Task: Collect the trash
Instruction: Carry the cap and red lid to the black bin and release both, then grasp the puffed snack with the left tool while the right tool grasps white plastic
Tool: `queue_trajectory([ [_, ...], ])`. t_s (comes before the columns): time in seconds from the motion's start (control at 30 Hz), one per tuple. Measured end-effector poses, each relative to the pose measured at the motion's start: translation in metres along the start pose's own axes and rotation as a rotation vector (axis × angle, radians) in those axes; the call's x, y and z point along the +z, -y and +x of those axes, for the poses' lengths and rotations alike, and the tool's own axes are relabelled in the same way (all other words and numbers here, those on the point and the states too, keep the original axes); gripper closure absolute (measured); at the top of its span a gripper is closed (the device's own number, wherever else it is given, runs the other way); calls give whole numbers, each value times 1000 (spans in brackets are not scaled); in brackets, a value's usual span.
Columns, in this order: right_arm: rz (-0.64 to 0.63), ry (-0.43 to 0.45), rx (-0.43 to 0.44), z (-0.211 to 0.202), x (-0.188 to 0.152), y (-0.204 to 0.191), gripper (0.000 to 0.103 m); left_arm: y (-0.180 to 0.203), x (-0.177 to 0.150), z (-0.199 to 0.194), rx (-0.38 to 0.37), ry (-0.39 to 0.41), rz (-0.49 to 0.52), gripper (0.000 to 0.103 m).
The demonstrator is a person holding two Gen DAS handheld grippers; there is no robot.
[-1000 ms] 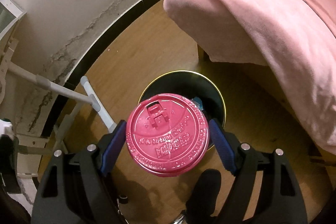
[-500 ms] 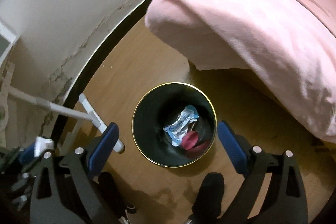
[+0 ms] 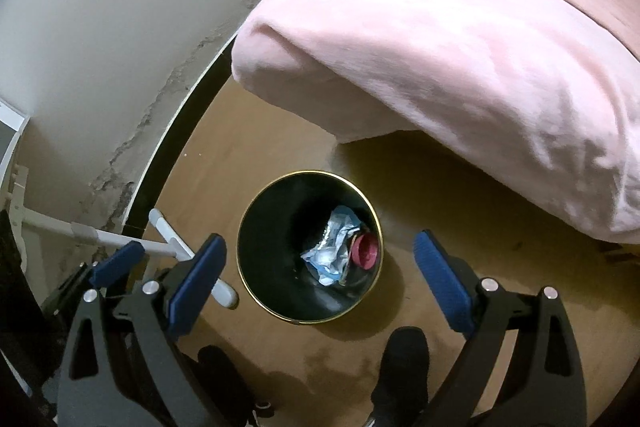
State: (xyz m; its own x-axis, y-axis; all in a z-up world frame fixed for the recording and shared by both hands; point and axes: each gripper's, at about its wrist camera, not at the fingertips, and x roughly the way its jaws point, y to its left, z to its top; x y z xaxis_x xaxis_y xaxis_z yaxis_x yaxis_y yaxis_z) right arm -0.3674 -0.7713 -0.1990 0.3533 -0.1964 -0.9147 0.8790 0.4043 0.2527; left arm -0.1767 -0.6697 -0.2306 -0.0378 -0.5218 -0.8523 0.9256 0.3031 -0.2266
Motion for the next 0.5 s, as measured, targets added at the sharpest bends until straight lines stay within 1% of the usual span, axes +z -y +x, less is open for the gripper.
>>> queue_trajectory([
  [0.07,0,1,-3,-2,-1,2,11,1,-1,-6,1,8,-7,22],
  [0.17,-8,9,-14,-4,-1,0,11,3,-2,-22,16,26,-13,12],
  [0.23,-25,18,-29,-7,-2,-4,11,6,-4,-39,22,42,-11,12],
  [0.33,-62,48,-54,-15,-1,-16,11,6,-9,-82,8,80,-9,11],
  [0.37,-85,62,-66,-20,-2,-23,11,5,-11,-102,5,100,-12,11],
  [0.47,-182,98,-100,-42,-9,-48,11,-8,-23,-169,23,169,-40,9],
  [0.5,-209,105,-97,-52,-14,-59,11,-14,-28,-185,37,182,-48,9],
])
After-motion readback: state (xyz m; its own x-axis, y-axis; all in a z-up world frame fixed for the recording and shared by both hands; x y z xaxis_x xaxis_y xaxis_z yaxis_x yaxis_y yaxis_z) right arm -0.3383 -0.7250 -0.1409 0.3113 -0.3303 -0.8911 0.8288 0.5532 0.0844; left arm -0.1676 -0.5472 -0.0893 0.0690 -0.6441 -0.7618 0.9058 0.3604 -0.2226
